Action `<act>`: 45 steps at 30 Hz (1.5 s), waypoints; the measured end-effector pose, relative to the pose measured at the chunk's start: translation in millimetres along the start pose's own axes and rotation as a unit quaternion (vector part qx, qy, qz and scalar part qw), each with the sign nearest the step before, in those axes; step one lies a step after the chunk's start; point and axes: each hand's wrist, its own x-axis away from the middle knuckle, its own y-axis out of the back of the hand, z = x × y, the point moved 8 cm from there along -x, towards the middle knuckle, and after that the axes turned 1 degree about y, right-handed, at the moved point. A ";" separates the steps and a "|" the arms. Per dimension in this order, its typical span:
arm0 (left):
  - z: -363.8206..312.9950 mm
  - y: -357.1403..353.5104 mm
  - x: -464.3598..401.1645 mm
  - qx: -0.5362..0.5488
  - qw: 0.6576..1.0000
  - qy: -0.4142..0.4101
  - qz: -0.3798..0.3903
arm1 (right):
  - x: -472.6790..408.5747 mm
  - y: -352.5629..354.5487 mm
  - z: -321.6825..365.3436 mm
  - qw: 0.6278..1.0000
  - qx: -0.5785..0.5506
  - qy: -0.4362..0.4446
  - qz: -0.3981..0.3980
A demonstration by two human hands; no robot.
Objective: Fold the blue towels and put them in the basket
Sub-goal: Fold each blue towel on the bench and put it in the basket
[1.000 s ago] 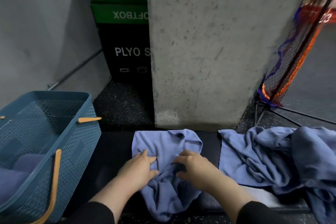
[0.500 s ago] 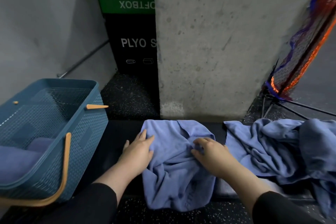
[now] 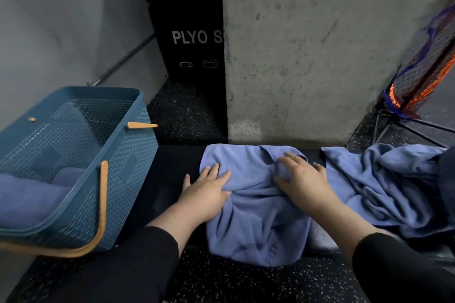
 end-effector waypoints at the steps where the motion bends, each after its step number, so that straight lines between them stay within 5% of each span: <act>1: -0.4 0.9 -2.3 0.000 1.000 0.005 -0.007 | 2.7 2.7 4.6 1.000 -0.004 0.012 -0.014; 9: 7.6 17.4 -12.7 0.059 0.994 0.071 -0.063 | 24.8 -16.3 14.3 0.984 0.022 0.048 0.167; 14: 8.0 42.4 1.1 0.100 0.969 -0.012 -0.227 | 21.6 -2.4 14.5 0.994 -0.050 0.067 0.067; 23: -3.7 7.8 12.0 0.049 0.993 -0.093 -0.056 | 14.0 -36.2 6.6 0.986 0.028 0.044 0.158; 31: -2.9 12.1 6.1 0.046 0.989 -0.099 -0.096 | -28.3 -24.6 -2.1 0.999 0.004 0.010 0.038; 35: 5.8 8.9 2.6 0.013 0.997 -0.043 -0.067 | -16.0 0.9 13.4 0.991 -0.054 0.100 -0.075; 40: 3.2 10.3 1.5 0.007 0.997 -0.027 -0.069 | 21.0 -18.2 19.8 0.970 -0.048 0.227 0.071; 45: -15.4 45.7 27.4 0.095 0.954 -0.105 -0.262 | 54.4 -29.6 -0.3 0.949 -0.040 0.223 0.221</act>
